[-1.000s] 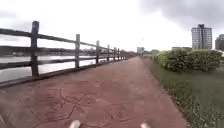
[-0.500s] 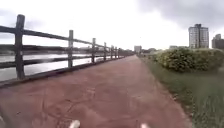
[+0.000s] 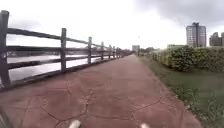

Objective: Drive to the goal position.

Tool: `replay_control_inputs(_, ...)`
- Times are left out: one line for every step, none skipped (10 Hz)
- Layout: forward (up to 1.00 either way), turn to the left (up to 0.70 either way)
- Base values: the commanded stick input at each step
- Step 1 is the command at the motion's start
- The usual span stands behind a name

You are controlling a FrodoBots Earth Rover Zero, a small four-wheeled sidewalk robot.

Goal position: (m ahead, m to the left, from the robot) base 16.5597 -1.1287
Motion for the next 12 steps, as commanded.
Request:
replay_control_inputs(0.70,-0.32)
replay_control_inputs(0.70,-0.32)
replay_control_inputs(0.70,-0.29)
replay_control_inputs(0.70,-0.09)
replay_control_inputs(0.70,-0.01)
replay_control_inputs(0.70,0.00)
replay_control_inputs(0.70,0.00)
replay_control_inputs(0.70,0.00)
replay_control_inputs(0.70,-0.02)
replay_control_inputs(0.70,-0.04)
replay_control_inputs(0.70,-0.07)
replay_control_inputs(0.70,-0.08)
